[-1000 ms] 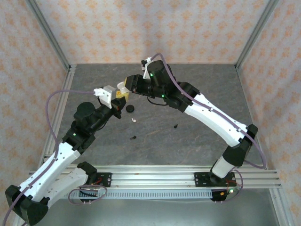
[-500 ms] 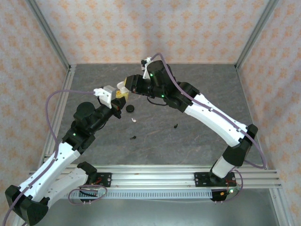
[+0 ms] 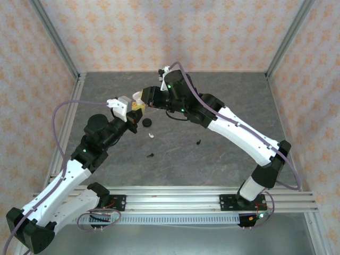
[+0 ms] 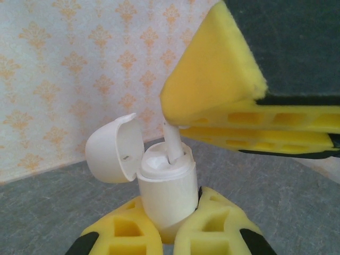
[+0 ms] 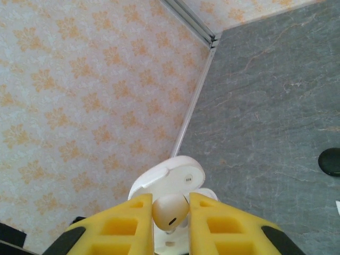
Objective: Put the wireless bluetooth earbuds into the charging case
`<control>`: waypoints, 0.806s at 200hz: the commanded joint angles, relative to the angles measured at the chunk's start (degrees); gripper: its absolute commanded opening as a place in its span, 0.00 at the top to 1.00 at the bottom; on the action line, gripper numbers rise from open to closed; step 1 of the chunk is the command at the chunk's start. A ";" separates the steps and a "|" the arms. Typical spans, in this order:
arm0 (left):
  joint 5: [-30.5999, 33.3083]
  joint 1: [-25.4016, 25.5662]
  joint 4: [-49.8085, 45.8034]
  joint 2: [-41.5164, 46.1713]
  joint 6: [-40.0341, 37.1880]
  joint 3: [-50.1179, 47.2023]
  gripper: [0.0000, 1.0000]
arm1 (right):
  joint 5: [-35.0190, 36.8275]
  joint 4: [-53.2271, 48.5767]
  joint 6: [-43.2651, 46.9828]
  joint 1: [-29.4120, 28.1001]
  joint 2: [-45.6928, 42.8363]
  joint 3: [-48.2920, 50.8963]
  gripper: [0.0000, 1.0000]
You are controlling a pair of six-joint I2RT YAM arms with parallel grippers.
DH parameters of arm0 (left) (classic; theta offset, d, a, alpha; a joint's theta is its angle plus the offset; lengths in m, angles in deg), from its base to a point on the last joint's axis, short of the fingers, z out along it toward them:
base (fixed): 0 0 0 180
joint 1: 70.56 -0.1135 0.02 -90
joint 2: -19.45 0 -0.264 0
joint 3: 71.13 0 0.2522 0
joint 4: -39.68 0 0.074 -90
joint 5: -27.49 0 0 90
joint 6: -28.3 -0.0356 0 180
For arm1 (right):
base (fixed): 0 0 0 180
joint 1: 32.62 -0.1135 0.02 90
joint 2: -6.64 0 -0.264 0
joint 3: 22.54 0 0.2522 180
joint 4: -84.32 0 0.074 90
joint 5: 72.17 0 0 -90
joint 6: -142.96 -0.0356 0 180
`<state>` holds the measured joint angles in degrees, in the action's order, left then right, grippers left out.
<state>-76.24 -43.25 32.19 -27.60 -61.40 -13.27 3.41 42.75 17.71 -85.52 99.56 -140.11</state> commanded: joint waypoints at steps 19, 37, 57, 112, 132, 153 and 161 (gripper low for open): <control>3.34 -0.35 -0.45 -0.08 -2.23 3.71 1.00 | 1.37 -3.87 2.75 -1.74 -1.14 -0.80 0.80; 3.58 -0.39 -0.38 -0.14 -2.43 3.72 1.00 | 1.49 -4.35 3.20 -1.93 -0.97 -1.23 0.79; 3.43 -0.39 -0.21 -0.48 -2.41 3.84 1.00 | 0.82 -4.70 3.34 -1.87 -0.69 -1.91 0.74; 3.02 -0.33 -0.01 -0.86 -2.23 3.98 1.00 | -1.21 -6.40 3.21 -1.51 -0.11 -6.49 0.56; 2.67 -0.39 -0.33 -0.79 -2.23 4.14 1.00 | -3.54 -6.20 1.61 -0.09 -0.52 -8.16 0.50; 1.91 -0.41 -0.55 -0.59 -2.29 4.16 1.00 | -6.24 -6.36 -0.03 1.84 -0.92 -9.90 0.46; 1.49 -0.36 -0.64 -0.60 -2.16 4.16 1.00 | -6.92 -6.74 -0.14 2.31 -0.91 -10.59 0.46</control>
<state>-74.08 -43.22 30.13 -28.60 -63.13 -11.11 -0.13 37.08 19.09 -84.91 99.58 -147.65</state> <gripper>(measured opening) 0.068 0.533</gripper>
